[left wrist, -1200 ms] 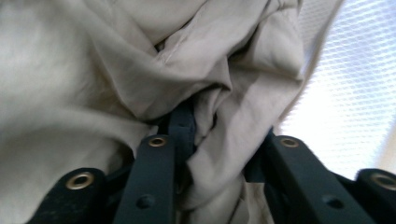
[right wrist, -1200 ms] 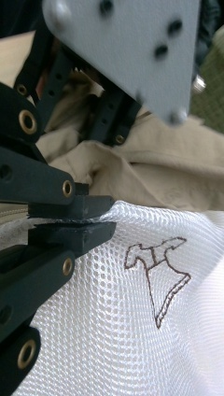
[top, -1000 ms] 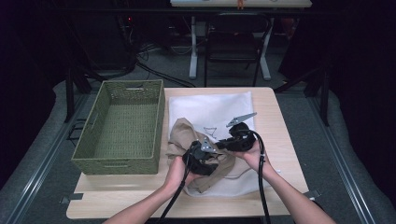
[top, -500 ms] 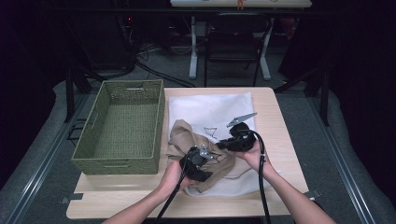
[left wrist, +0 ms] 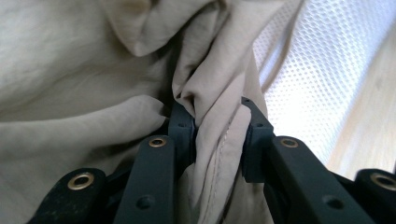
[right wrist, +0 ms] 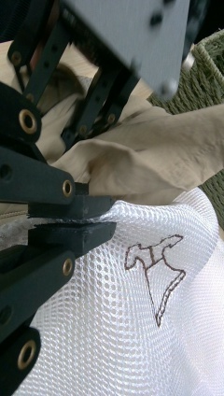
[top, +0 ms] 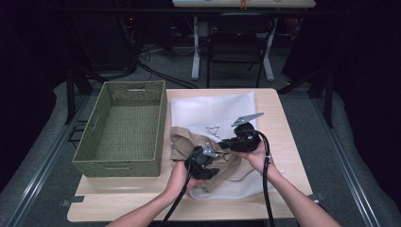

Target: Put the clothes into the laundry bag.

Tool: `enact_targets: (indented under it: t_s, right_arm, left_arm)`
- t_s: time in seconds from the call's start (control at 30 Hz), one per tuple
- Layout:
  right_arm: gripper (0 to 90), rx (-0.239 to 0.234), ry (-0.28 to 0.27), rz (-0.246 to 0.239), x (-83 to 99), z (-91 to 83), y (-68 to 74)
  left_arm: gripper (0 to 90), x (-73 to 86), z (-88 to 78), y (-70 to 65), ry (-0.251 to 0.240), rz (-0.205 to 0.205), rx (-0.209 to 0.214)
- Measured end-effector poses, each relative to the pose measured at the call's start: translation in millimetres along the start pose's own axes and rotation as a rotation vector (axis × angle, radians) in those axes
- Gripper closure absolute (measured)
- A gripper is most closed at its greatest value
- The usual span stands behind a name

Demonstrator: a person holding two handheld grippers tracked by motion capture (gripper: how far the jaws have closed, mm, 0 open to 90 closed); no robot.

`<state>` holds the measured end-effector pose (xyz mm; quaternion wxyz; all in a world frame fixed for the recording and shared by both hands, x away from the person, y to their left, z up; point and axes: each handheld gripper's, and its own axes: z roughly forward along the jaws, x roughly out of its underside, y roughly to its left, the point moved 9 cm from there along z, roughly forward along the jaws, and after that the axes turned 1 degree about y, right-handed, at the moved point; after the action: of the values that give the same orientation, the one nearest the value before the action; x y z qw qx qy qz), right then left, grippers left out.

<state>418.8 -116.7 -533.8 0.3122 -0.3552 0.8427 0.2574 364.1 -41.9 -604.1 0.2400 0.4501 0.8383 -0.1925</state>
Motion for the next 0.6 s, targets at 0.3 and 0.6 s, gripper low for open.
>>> enact_targets:
  t_s: [0.3,0.6]
  right_arm:
    - [87.1,0.016,0.032,-0.013,7.0,6.4,-3.8]
    - [86.9,0.01,0.042,-0.01,8.1,6.8,-5.9]
  left_arm:
    - [46.8,-2.0,-8.2,4.6,-0.002,0.025,-0.028]
    - [33.1,4.5,-17.0,3.2,0.043,0.059,0.007]
